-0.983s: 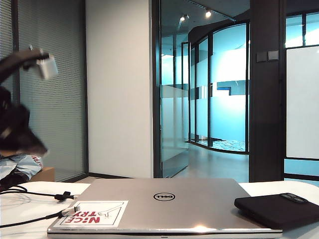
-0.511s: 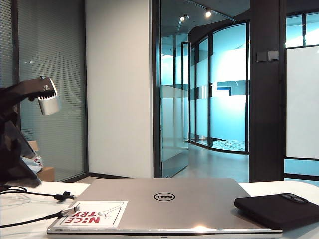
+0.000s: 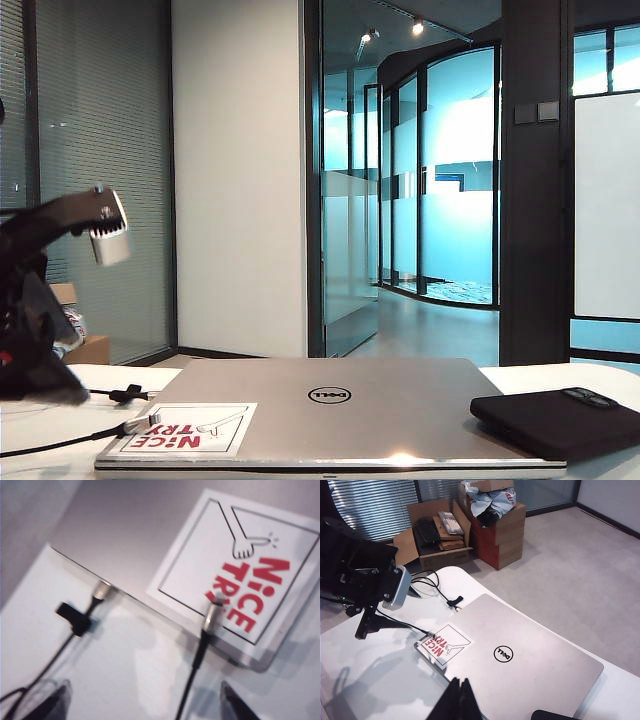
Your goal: Pick up the charging cable and the phone, plug the charging cable into the charging port on the phone, and finally place them back on the table.
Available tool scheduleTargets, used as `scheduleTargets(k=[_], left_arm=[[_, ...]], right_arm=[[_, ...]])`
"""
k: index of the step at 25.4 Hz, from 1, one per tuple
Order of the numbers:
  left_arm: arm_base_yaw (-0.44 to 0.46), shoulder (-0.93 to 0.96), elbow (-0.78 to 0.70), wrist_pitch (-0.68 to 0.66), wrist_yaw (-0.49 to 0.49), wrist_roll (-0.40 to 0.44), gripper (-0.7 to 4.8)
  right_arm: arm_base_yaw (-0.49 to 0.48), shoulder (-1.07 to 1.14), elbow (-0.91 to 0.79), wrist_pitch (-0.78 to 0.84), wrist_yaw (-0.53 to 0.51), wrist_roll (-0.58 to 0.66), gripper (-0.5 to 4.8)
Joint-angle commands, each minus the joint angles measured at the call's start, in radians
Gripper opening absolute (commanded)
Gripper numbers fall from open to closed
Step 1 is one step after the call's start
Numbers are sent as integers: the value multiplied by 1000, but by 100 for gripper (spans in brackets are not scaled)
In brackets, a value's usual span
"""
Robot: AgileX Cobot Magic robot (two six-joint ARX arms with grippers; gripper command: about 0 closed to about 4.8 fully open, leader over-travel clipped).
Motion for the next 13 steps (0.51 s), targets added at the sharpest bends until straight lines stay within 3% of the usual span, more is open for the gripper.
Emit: scheduleTargets(k=[1, 7, 13], left_arm=[[0, 22, 1, 9, 4, 2, 377], [0, 82, 2, 20, 7, 23, 377], [0, 152, 2, 113, 7, 23, 377]], right_arm=[[1, -2, 6, 21, 3, -3, -3], [1, -2, 6, 21, 3, -3, -3], [1, -2, 6, 21, 3, -3, -3]])
